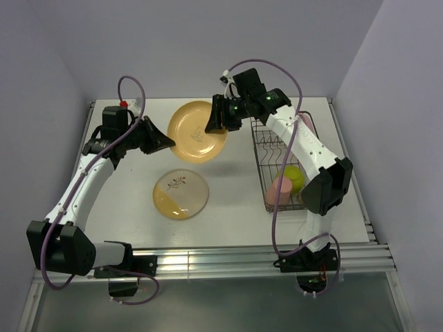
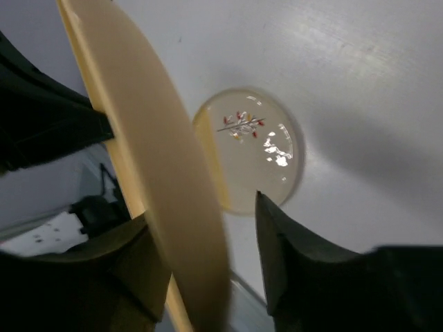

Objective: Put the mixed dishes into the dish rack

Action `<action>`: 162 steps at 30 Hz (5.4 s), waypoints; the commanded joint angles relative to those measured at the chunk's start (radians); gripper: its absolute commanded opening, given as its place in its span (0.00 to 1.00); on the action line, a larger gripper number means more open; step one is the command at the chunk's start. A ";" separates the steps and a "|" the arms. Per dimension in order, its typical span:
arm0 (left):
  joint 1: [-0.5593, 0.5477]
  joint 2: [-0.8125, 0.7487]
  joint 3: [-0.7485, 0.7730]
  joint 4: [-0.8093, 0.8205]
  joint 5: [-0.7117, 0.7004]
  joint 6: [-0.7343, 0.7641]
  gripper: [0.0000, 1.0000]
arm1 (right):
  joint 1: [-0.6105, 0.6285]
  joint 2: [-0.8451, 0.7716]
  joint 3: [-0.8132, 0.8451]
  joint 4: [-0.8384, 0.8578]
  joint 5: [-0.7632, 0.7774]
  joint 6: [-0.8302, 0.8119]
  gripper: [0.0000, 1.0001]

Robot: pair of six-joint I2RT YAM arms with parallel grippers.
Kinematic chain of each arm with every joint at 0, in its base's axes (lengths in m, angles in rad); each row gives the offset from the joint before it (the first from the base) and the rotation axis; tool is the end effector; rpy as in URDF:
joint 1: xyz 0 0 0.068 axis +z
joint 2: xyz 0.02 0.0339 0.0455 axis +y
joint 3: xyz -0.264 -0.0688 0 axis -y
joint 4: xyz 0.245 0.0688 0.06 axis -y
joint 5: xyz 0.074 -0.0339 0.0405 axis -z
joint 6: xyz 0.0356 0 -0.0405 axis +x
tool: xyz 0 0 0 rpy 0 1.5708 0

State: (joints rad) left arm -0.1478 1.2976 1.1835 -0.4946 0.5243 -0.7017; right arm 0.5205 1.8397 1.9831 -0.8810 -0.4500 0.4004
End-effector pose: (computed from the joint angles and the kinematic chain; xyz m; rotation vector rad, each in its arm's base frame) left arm 0.2793 -0.0596 0.3395 -0.3133 2.2592 -1.0381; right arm 0.3415 0.2136 0.3911 -0.3885 2.3922 0.9685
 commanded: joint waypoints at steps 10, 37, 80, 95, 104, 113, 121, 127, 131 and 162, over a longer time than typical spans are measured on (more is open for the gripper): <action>-0.009 0.049 0.096 -0.160 -0.283 0.100 0.99 | 0.010 -0.057 0.103 -0.099 0.488 -0.072 0.00; 0.034 0.166 -0.001 -0.257 -0.532 0.067 0.91 | -0.060 -0.385 -0.432 0.002 1.297 -0.353 0.00; 0.034 0.195 -0.165 -0.318 -0.532 0.047 0.91 | -0.188 -0.215 -0.549 0.048 1.131 -0.196 0.92; 0.033 0.161 -0.280 -0.279 -0.457 0.051 0.81 | -0.160 -0.395 -0.426 -0.027 1.056 -0.138 0.97; 0.031 0.235 -0.321 -0.239 -0.469 -0.021 0.65 | -0.067 -0.404 -0.179 -0.148 1.057 -0.144 0.97; -0.055 0.341 -0.334 -0.196 -0.599 -0.074 0.56 | 0.053 -0.307 0.037 -0.190 1.036 -0.126 0.97; -0.072 0.427 -0.294 -0.174 -0.638 -0.079 0.00 | 0.156 -0.195 0.114 -0.191 0.909 -0.104 0.97; -0.065 0.382 -0.256 -0.194 -0.618 -0.076 0.00 | 0.161 -0.137 0.086 -0.185 0.606 -0.054 0.97; -0.049 0.365 -0.190 -0.226 -0.569 -0.073 0.00 | 0.164 -0.088 0.051 -0.188 0.464 -0.022 0.97; 0.086 0.408 0.013 -0.222 -0.245 -0.202 0.00 | 0.225 0.055 -0.539 0.588 -0.033 0.720 1.00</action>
State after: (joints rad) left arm -0.0647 1.7348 1.1767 -0.7418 0.2325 -0.8776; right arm 0.7357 1.8977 1.4914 -0.4377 -0.4557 0.9565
